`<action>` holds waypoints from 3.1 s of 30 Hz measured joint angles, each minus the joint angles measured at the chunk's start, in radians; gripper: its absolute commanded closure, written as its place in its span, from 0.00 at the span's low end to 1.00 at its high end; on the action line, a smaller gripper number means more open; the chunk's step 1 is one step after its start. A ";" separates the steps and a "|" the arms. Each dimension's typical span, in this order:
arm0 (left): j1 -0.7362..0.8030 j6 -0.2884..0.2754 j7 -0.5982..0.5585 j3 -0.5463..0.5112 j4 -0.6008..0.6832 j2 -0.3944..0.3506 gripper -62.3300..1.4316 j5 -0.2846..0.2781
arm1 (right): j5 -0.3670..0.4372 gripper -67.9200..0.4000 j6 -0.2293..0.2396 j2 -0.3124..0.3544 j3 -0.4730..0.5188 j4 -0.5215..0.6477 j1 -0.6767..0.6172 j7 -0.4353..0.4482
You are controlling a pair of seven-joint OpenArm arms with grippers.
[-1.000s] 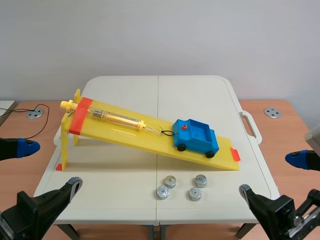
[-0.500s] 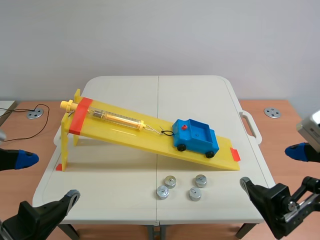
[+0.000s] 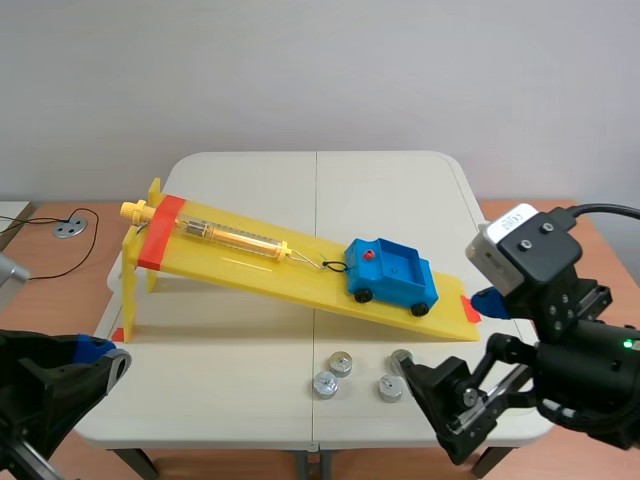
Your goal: Place the four metal weights on the blue cart on the ramp.
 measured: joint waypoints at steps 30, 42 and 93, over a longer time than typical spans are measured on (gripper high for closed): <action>0.000 0.000 0.034 0.000 0.000 0.041 0.93 0.019 | -0.242 0.47 -0.076 -0.231 -0.324 -0.415 0.276 -0.021; 0.000 0.000 0.037 0.000 0.000 0.041 0.93 0.019 | -0.311 0.48 -0.124 -0.231 -0.395 -0.520 0.319 0.008; 0.000 0.000 0.038 0.000 0.000 0.041 0.93 0.019 | -0.266 0.98 -0.138 -0.187 -0.388 -0.474 0.325 0.048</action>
